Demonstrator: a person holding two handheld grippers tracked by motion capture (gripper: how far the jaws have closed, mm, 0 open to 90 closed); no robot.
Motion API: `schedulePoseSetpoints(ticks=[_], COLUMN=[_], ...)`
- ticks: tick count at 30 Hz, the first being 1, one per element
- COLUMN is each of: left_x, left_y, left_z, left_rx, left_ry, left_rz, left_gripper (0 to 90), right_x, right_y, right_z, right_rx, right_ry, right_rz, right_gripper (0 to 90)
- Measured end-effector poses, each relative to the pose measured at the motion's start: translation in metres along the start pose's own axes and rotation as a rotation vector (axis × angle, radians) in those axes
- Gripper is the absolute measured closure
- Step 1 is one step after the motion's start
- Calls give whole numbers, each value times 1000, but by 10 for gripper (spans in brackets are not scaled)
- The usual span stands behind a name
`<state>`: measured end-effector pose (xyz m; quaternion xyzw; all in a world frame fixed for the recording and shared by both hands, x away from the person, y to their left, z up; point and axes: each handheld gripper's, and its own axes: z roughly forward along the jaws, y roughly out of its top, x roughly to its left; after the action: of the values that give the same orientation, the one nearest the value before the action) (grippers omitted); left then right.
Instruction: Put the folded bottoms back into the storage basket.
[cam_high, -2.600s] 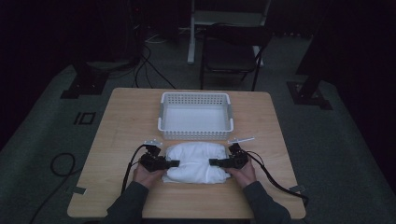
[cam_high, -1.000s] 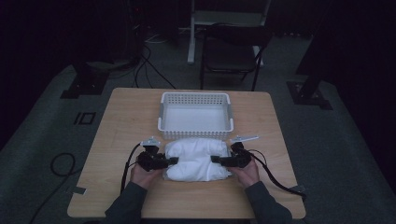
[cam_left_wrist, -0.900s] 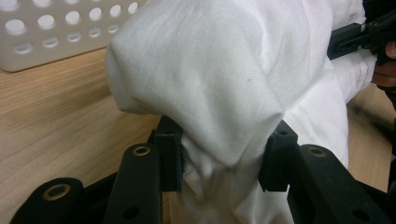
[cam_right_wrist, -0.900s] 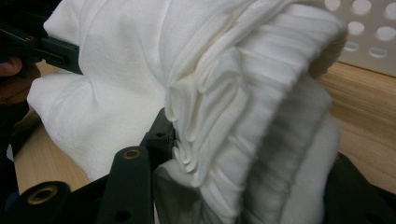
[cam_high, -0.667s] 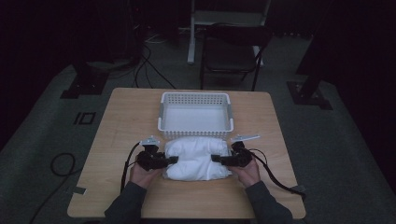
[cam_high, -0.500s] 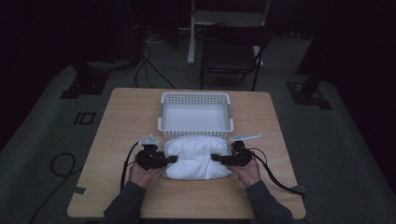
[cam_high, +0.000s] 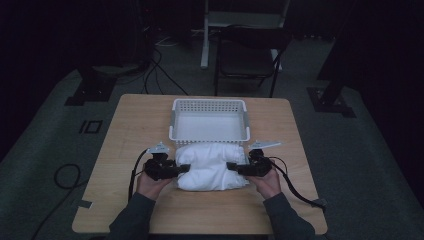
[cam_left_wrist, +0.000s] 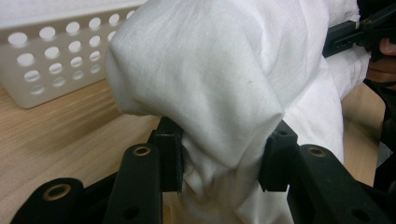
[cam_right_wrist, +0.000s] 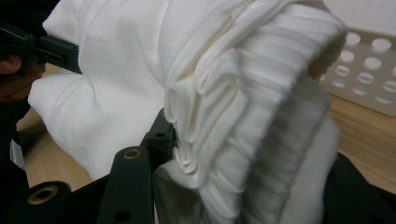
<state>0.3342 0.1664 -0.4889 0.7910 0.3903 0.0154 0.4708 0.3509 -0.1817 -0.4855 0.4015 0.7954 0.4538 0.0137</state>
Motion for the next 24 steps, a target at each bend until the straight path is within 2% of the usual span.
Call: schedulePoseSetpoints(ticks=[24], left_x=[-4], left_y=[21], left_z=[-18], left_rx=[-50], left_ry=[7], left_rz=[36], left_gripper=[594], right_x=[9], right_y=[25], right_z=[-14], right_rx=[-47], right_ry=[-4], right_rz=[-47], right_gripper=[529])
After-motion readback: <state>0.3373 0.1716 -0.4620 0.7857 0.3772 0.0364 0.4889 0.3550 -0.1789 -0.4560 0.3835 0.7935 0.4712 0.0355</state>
